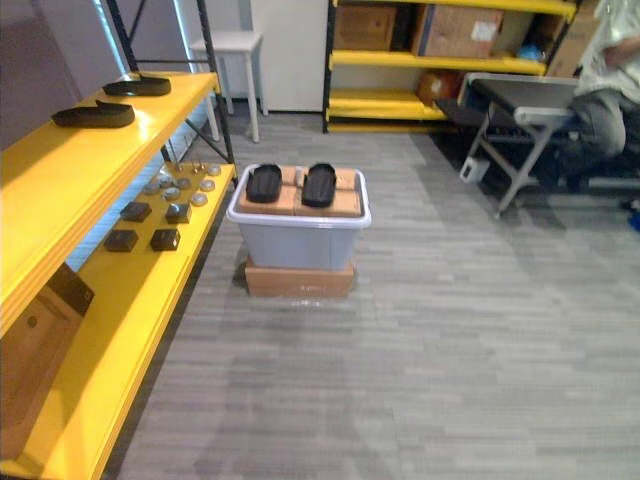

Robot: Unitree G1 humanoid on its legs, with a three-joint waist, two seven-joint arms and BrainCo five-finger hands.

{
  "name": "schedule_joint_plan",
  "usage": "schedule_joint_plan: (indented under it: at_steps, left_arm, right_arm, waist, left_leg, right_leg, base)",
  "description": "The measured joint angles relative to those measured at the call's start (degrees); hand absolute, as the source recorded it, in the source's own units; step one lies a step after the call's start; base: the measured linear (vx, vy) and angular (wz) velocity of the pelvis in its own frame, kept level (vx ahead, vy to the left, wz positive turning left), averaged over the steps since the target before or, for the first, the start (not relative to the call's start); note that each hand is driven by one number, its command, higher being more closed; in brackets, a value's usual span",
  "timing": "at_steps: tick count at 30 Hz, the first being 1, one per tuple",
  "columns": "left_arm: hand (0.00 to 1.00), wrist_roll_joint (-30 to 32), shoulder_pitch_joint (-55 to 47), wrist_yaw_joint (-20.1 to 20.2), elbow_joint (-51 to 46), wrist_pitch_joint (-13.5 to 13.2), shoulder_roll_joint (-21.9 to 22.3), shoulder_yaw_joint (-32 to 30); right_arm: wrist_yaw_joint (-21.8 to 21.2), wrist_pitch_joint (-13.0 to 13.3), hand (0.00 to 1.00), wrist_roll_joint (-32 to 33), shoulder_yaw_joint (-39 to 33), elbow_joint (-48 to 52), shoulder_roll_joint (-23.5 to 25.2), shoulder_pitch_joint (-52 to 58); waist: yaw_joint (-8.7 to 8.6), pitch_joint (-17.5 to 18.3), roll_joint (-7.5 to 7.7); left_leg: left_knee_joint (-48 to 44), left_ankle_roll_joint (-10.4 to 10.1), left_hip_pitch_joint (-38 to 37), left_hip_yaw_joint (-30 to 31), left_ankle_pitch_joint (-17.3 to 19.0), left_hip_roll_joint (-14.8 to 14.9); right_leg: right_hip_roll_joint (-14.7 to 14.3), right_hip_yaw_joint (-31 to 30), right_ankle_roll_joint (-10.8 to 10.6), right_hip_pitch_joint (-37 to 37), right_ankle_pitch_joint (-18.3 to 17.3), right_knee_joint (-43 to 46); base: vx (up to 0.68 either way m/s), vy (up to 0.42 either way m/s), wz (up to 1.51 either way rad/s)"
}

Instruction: Walk over and take plastic housings, then place them on the shelf

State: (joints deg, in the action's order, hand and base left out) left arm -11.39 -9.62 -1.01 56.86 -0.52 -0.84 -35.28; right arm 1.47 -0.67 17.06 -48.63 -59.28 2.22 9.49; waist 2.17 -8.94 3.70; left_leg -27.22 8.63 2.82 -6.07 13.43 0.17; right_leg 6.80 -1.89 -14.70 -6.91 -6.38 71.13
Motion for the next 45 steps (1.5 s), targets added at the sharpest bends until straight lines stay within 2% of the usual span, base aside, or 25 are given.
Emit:
schedule_joint_plan:
  at_steps: [3, 4, 6, 7, 8, 9, 10, 11, 13, 15, 16, 18, 19, 21, 22, 23, 24, 28, 31, 33, 34, 36, 38, 41, 45]
  left_arm:
    - [0.00, -1.28, 4.55, 0.13, -1.38, -0.09, 1.14, -0.96]
    - [0.00, -1.50, 5.52, 0.13, -1.76, -0.11, 1.40, -1.33]
    - [0.00, -1.69, 7.06, 0.06, -1.99, -0.45, 1.80, -1.52]
    - [0.00, -1.66, 7.25, 0.05, -1.99, -0.52, 1.81, -1.53]
    - [0.00, -1.64, 7.22, -0.17, -1.32, -0.43, 3.20, -1.90]
    - [0.00, -1.63, 7.23, -0.32, -1.09, -0.30, 4.26, -2.48]
    - [0.00, -1.66, 7.58, -0.53, -1.43, -0.39, 5.51, -3.74]
    - [0.00, -1.65, 7.55, -0.86, -1.41, -0.47, 5.54, -3.84]
    - [0.00, -1.69, 7.13, -1.00, -1.89, -0.92, 5.49, -5.05]
    - [0.00, -1.95, 5.70, -0.99, -2.39, -0.89, 5.31, -9.09]
    - [0.00, -1.95, 4.57, -1.07, -2.56, -0.95, 5.07, -9.37]
    - [0.00, -1.94, 0.98, -0.90, -1.04, -0.30, 4.33, -8.54]
    - [0.00, -1.92, 0.27, -0.86, -0.31, -0.06, 4.20, -8.29]
    - [0.00, -1.90, -1.58, -0.76, 2.25, 0.75, 3.43, -7.57]
    - [0.00, -1.90, -1.83, -0.79, 2.78, 0.77, 3.37, -7.50]
    - [0.00, -1.88, -2.48, -0.78, 2.84, 0.75, 3.41, -6.60]
    - [0.00, -1.87, -2.22, -0.85, 2.83, 0.67, 2.57, -5.92]
    - [0.00, -1.87, 0.14, -1.03, 2.68, -0.40, 0.26, -0.51]
    - [0.00, -1.77, 0.50, -1.51, 1.27, -0.47, -2.10, 6.35]
    - [0.00, -1.02, 1.53, -2.24, 0.03, -0.95, -3.17, 9.90]
    - [0.00, -0.63, 2.28, -2.70, -0.28, -1.37, -3.92, 11.22]
    - [0.00, -0.61, 3.15, -3.44, -0.78, -2.10, -4.74, 12.74]
    - [0.00, -0.21, 4.14, -3.67, -1.69, -3.15, -5.22, 14.71]
    - [0.00, -0.23, 4.75, -3.94, -2.24, -3.53, -3.71, 19.28]
    - [0.00, -0.41, 8.02, -5.23, -2.40, -4.44, -2.78, 23.56]
  right_arm:
    - [-0.39, -0.46, 0.00, -1.97, 1.67, 0.58, 0.23, 0.52]
    - [-0.40, -0.48, 0.00, -1.98, 1.58, 0.68, 0.24, 0.69]
    - [-0.35, -0.52, 0.00, -1.98, 1.57, 2.00, 0.39, 2.19]
    - [-0.30, -0.51, 0.00, -1.97, 1.44, 1.99, 0.28, 3.50]
    - [-0.18, -0.61, 0.00, -1.88, 1.30, 1.77, -0.77, 3.60]
    - [-0.17, -0.58, 0.00, -1.87, 1.31, 2.11, -1.21, 3.48]
    - [-0.24, -0.58, 0.00, -1.83, 1.25, 2.42, -1.57, 3.18]
    - [-0.24, -0.62, 0.00, -1.83, 1.25, 2.43, -1.46, 3.18]
    - [-0.29, -0.70, 0.00, -1.81, 1.25, 2.54, -0.22, 3.09]
    - [-0.16, -1.03, 0.00, -1.51, 0.42, 2.24, 0.17, 2.28]
    - [-0.25, -1.07, 0.00, -1.50, 0.38, 2.26, 0.44, 2.31]
    - [-0.17, -1.57, 0.00, -1.29, -0.44, 1.87, 0.11, 2.17]
    - [-0.15, -1.65, 0.00, -0.87, -0.82, 1.85, -0.32, 2.06]
    - [0.24, -1.70, 0.00, -0.49, -1.72, 0.95, -2.25, 0.15]
    - [0.38, -1.65, 0.00, -0.35, -2.72, 1.03, -2.64, -0.32]
    - [0.83, -1.50, 0.00, -0.36, -2.82, 2.09, -3.73, -0.66]
    - [1.24, -1.26, 0.00, -0.39, -0.18, 2.68, -3.02, -0.92]
    - [2.79, -0.44, 0.00, -0.89, 13.02, 14.18, -0.96, -0.16]
    - [4.44, 1.27, 0.00, -6.40, 22.73, 32.00, -0.67, 0.71]
    - [5.34, 2.17, 0.00, -10.63, 25.03, 39.93, -0.59, 1.15]
    - [5.79, 2.56, 0.00, -13.44, 25.99, 44.02, -0.62, 1.23]
    - [6.72, 3.85, 0.00, -17.36, 27.53, 48.76, -0.73, 1.52]
    - [8.34, 4.81, 0.00, -19.91, 29.15, 51.29, -1.76, 1.00]
    - [10.61, 4.83, 0.00, -22.57, 32.57, 51.06, -6.11, -4.83]
    - [15.74, 4.82, 0.00, -26.30, 33.43, 50.06, -6.75, -14.83]
  waist:
    - [-2.11, 0.17, -1.28]
    - [-2.61, 0.09, -1.54]
    - [-4.25, 0.46, -2.41]
    - [-4.28, 0.52, -1.77]
    - [-4.29, 0.55, -4.19]
    - [-4.18, 0.90, -5.71]
    - [-4.16, 0.87, -6.21]
    - [-4.13, 0.83, -6.55]
    - [-4.24, 0.25, -7.81]
    - [-3.77, -0.49, -8.54]
    - [-3.65, -0.52, -8.60]
    - [-2.35, -0.41, -7.59]
    - [-2.00, -0.42, -7.53]
    - [-1.03, -1.19, -6.49]
    - [-1.13, -1.28, -6.30]
    - [-0.95, -1.31, -6.57]
    - [-0.17, -0.57, -4.88]
    - [-1.29, -0.36, -3.60]
    - [-1.58, -0.82, -3.49]
    - [-1.74, -1.74, -4.24]
    - [-1.64, -2.04, -4.65]
    - [-2.08, -2.68, -4.50]
    - [-3.11, -3.98, -3.26]
    - [-2.63, -5.54, -6.76]
    - [-2.38, -10.70, -7.16]
  left_leg:
    - [10.37, -1.98, -12.37, 3.54, 1.19, 2.82]
    - [11.93, -2.65, -14.38, 4.29, 1.69, 3.76]
    - [16.69, -5.56, -21.20, 6.03, 3.63, 7.25]
    - [17.00, -5.85, -23.43, 6.16, 3.78, 7.01]
    - [16.24, -6.46, -25.00, 6.29, 3.68, 9.19]
    - [14.72, -7.75, -24.48, 6.14, 2.48, 10.14]
    - [11.13, -10.38, -23.68, 6.38, -4.73, 9.93]
    - [8.73, -11.53, -23.25, 6.63, -7.64, 10.21]
    - [-14.67, -19.20, -13.83, 11.65, -18.53, 11.96]
    - [-37.00, -22.19, -4.91, 11.07, -17.30, 13.38]
    - [-41.65, -21.79, -2.23, 9.39, -17.06, 14.36]
    - [-45.03, -14.01, 6.83, -0.31, -11.98, 17.15]
    - [-42.93, -12.66, 8.67, -2.52, -10.08, 17.64]
    - [-21.74, -12.27, 11.33, -10.50, -4.27, 16.33]
    - [-13.29, -11.91, 10.71, -11.68, -4.63, 14.86]
    - [2.45, -9.27, 9.77, -10.96, -11.28, 11.73]
    - [5.04, -9.08, 7.52, -11.11, -10.48, 8.66]
    - [12.33, -8.52, 3.53, -9.58, -10.80, 5.32]
    - [16.55, -8.25, 1.32, -9.92, -10.35, 4.67]
    - [17.36, -8.34, 0.84, -9.38, -10.40, 5.59]
    - [17.50, -8.40, 0.95, -8.83, -10.43, 6.51]
    - [17.20, -9.05, 1.25, -7.70, -10.45, 7.41]
    - [15.22, -12.66, 2.46, -5.35, -8.27, 6.75]
    - [14.82, -13.48, 7.19, -2.60, -8.15, 9.80]
    - [14.80, -14.30, 10.37, 0.10, -9.01, 9.46]
  right_leg:
    - [0.90, 6.38, 6.16, -13.92, -3.62, -4.26]
    - [0.77, 7.14, 6.23, -15.93, -3.68, -7.69]
    - [-0.74, 9.00, 6.39, -19.64, -2.79, -32.69]
    - [-0.79, 8.41, 8.95, -19.58, 2.18, -42.55]
    - [-2.46, 9.22, 14.55, -18.53, 4.95, -41.10]
    - [-2.95, 9.82, 15.18, -18.52, 3.62, -39.62]
    - [-2.63, 10.12, 17.05, -18.04, -0.77, -35.11]
    - [-2.93, 10.65, 17.32, -16.90, -2.27, -34.61]
    - [-5.52, 12.07, 18.30, -7.98, -7.04, -39.23]
    - [-8.89, 11.87, 19.46, 0.45, -7.99, -44.69]
    - [-9.61, 11.62, 19.92, 2.97, -8.28, -46.84]
    - [-9.43, 9.17, 19.53, 11.96, -8.14, -54.88]
    - [-8.98, 8.69, 19.01, 13.65, -7.81, -56.76]
    - [-5.30, 6.82, 16.27, 19.04, -6.98, -61.55]
    - [-4.39, 6.80, 15.20, 19.85, -7.22, -62.09]
    - [-3.36, 6.40, 12.89, 20.84, -8.62, -61.84]
    - [-0.66, 5.57, 12.39, 20.80, -8.56, -61.08]
    - [0.85, 4.88, 12.67, 17.45, -3.88, -52.42]
    - [1.32, 2.83, 9.00, 9.21, -0.98, -37.74]
    - [1.31, 2.38, 8.36, 4.55, -8.46, -33.21]
    - [0.99, 2.24, 8.81, 1.35, -11.41, -34.54]
    - [0.17, 0.89, 9.20, -1.41, -10.69, -44.73]
    - [1.40, 1.24, 9.21, -2.12, -2.72, -52.59]
    - [-2.06, 1.41, 10.51, -4.47, -0.61, -56.43]
    - [-2.01, 2.97, 10.51, -6.49, -0.28, -56.87]
  base:
    - [0.76, -0.146, 0.61]
    - [0.78, -0.269, 0.61]
    - [0.92, -0.394, 0.67]
    - [0.89, -0.406, 0.42]
    - [0.72, -0.316, 0.09]
    - [0.82, -0.321, 0.05]
    - [0.76, -0.284, 0.04]
    - [0.84, -0.336, 0.19]
    - [0.58, -0.234, 0.16]
    - [0.55, -0.106, -0.19]
    - [0.48, -0.045, -0.39]
    - [0.48, -0.001, -0.36]
    - [0.57, 0.052, -0.41]
    - [0.48, 0.140, -0.42]
    - [0.50, 0.207, -0.32]
    - [0.49, 0.223, -0.21]
    - [0.50, 0.221, -0.06]
    - [0.47, 0.211, 0.35]
    - [0.28, 0.070, 0.00]
    - [0.24, -0.056, 0.09]
    - [0.26, -0.164, 0.07]
    - [0.19, -0.206, 0.19]
    - [0.16, -0.272, 0.48]
    - [0.10, -0.200, 0.01]
    - [0.04, -0.035, 0.15]
